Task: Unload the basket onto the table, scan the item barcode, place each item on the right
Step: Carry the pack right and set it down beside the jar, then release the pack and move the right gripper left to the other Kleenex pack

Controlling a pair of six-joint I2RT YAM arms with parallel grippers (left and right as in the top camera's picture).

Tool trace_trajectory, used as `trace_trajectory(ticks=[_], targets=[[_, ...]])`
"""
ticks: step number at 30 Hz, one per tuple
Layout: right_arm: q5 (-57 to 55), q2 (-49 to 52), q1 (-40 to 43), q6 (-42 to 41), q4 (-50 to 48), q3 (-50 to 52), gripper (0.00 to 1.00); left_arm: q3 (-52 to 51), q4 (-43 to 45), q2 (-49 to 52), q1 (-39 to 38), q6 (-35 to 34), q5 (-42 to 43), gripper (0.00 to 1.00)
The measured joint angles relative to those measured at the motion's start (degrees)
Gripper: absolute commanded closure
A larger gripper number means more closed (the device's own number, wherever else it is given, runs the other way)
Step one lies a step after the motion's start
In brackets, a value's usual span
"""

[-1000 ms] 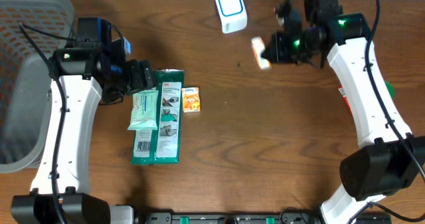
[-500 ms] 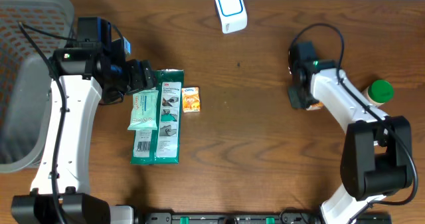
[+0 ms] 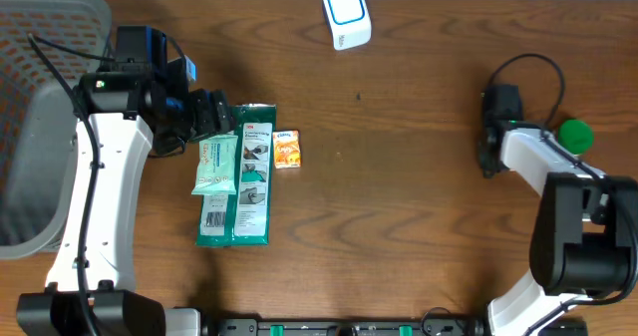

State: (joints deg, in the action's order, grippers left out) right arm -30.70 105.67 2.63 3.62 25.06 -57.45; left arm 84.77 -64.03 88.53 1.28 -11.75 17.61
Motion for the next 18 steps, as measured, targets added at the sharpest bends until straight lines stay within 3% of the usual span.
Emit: trace_trajectory(ticks=[4,7,8,11,14,18], targets=[[1.1,0.0,3.0,0.0,-3.0,0.2,0.95,0.0,0.0,0.0,0.0,0.0,0.0,0.11],[2.8,0.0,3.9,0.3,-3.9,0.3,0.68,0.0,0.0,0.0,0.0,0.0,0.0,0.11],[3.8,0.0,4.1,0.3,-4.2,0.3,0.52,0.0,0.0,0.0,0.0,0.0,0.0,0.11],[6.1,0.0,4.2,0.6,-5.4,0.5,0.30,0.0,0.0,0.0,0.0,0.0,0.0,0.11],[7.4,-0.5,4.4,0.4,-6.4,0.5,0.20,0.0,0.0,0.0,0.0,0.0,0.0,0.11],[8.4,-1.1,4.3,0.4,-4.3,-0.1,0.18,0.0,0.0,0.0,0.0,0.0,0.0,0.11]])
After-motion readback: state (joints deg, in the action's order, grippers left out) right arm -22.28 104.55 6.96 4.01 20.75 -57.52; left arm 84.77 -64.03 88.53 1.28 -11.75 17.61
